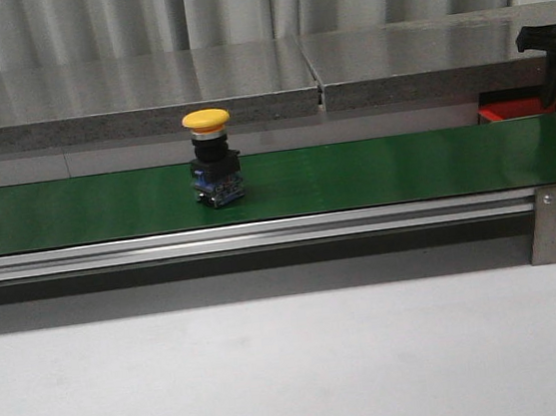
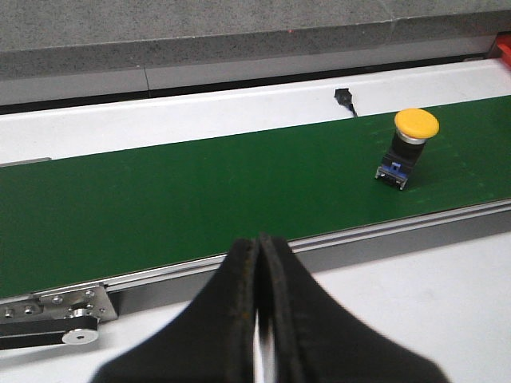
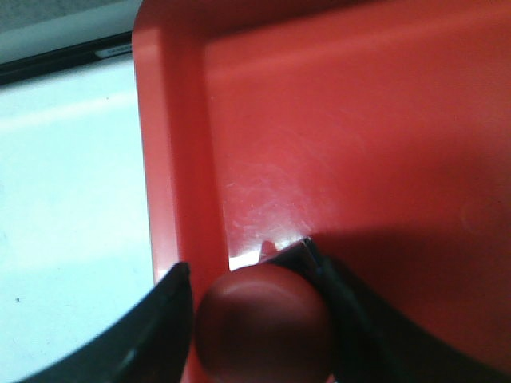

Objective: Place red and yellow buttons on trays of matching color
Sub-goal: 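Move the red button into the red tray and open the right gripper, then move the right gripper over the yellow button and grasp it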

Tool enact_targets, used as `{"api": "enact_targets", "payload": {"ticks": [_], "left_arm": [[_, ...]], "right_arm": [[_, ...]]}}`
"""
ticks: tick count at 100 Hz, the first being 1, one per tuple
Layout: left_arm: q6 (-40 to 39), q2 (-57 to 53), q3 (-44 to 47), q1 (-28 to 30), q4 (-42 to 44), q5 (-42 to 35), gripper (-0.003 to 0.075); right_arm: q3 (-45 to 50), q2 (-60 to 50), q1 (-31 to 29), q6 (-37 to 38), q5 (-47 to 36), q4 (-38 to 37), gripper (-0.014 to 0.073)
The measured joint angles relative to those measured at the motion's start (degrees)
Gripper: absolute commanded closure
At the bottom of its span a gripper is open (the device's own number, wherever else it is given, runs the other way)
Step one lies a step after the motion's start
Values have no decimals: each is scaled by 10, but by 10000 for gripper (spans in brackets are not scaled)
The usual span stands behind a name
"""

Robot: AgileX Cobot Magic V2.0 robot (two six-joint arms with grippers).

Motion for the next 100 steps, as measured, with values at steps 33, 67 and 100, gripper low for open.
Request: {"api": "enact_targets", "payload": {"ticks": [33, 67, 100], "left_arm": [[0, 0, 0, 0, 0, 0, 739], [0, 0, 0, 0, 0, 0, 739], [0, 0, 0, 0, 0, 0, 739]], "right_arm": [[-1, -3, 0, 1, -3, 0, -19], [-1, -84, 20, -32, 11, -39, -19], [85, -195, 76, -39, 11, -97, -19]]}}
